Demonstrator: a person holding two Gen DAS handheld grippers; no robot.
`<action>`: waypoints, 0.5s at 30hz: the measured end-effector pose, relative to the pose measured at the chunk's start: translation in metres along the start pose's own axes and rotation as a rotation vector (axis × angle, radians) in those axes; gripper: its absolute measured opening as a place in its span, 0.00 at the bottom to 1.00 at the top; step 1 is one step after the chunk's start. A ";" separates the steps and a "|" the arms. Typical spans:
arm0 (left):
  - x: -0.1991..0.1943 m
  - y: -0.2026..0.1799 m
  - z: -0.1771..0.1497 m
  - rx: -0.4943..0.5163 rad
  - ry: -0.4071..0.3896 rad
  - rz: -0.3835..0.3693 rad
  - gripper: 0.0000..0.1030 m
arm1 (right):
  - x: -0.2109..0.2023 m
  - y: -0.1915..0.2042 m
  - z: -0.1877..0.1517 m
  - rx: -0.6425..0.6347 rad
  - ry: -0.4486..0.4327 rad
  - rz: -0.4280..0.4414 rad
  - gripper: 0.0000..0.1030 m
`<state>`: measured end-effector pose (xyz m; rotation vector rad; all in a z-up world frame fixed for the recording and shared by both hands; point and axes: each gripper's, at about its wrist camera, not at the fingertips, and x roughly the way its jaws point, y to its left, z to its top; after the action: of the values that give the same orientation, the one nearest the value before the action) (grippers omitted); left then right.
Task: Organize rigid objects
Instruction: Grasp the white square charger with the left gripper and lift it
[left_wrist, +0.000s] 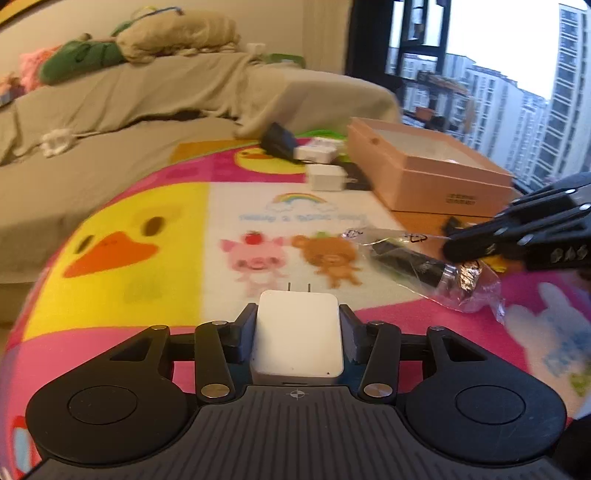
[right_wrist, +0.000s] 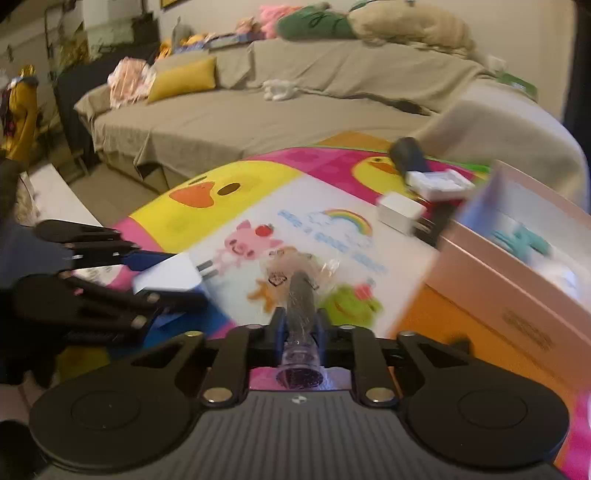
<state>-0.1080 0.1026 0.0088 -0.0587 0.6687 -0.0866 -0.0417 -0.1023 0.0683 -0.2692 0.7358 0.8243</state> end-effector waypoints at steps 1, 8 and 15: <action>-0.002 -0.005 0.001 0.005 0.002 -0.026 0.48 | -0.012 -0.007 -0.005 0.025 -0.015 -0.014 0.08; -0.005 -0.046 0.056 0.010 -0.050 -0.211 0.48 | -0.109 -0.059 -0.038 0.171 -0.206 -0.160 0.06; 0.032 -0.101 0.156 0.046 -0.168 -0.247 0.48 | -0.132 -0.082 -0.061 0.209 -0.251 -0.256 0.06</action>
<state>0.0081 0.0032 0.1198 -0.1029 0.4889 -0.3311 -0.0698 -0.2613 0.1100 -0.0673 0.5329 0.5212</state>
